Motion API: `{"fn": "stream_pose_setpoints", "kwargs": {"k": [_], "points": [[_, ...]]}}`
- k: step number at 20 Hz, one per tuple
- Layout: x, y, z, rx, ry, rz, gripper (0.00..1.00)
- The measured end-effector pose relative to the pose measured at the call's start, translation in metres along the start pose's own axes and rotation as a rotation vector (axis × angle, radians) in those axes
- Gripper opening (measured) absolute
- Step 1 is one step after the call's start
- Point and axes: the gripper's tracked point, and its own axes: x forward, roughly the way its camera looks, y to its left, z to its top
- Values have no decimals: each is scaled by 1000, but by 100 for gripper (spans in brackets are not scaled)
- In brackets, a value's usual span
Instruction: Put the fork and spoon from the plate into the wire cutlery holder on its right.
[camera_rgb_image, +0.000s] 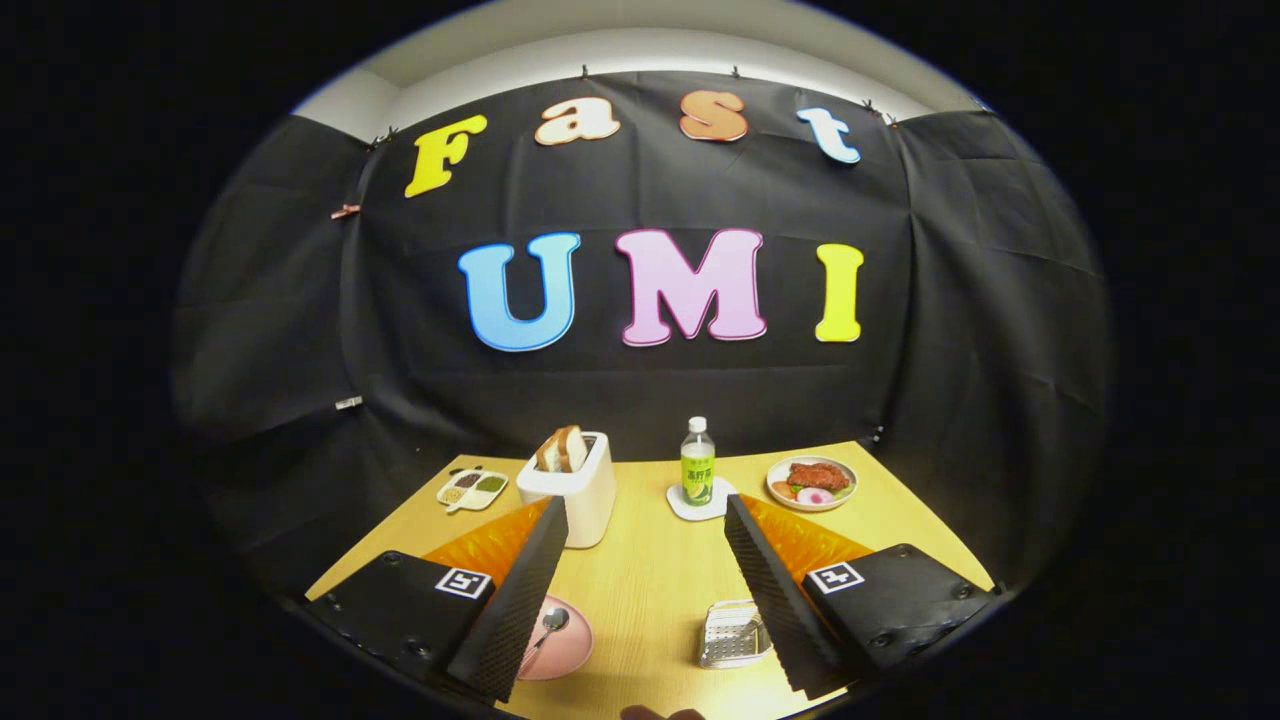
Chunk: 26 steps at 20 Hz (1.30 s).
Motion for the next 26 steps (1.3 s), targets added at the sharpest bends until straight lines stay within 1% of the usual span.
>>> {"fn": "stream_pose_setpoints", "kwargs": {"k": [5,12,16,19,22,24,26], "points": [[18,45,-45,-48,120,84,99],[35,89,-136,-85,362,167,99],[40,108,-190,-64,520,185,99],[42,115,-226,-71,623,187,99],[47,115,-256,-76,708,174,99],[49,117,-272,-68,764,165,95],[50,118,-289,-66,810,157,95]]}}
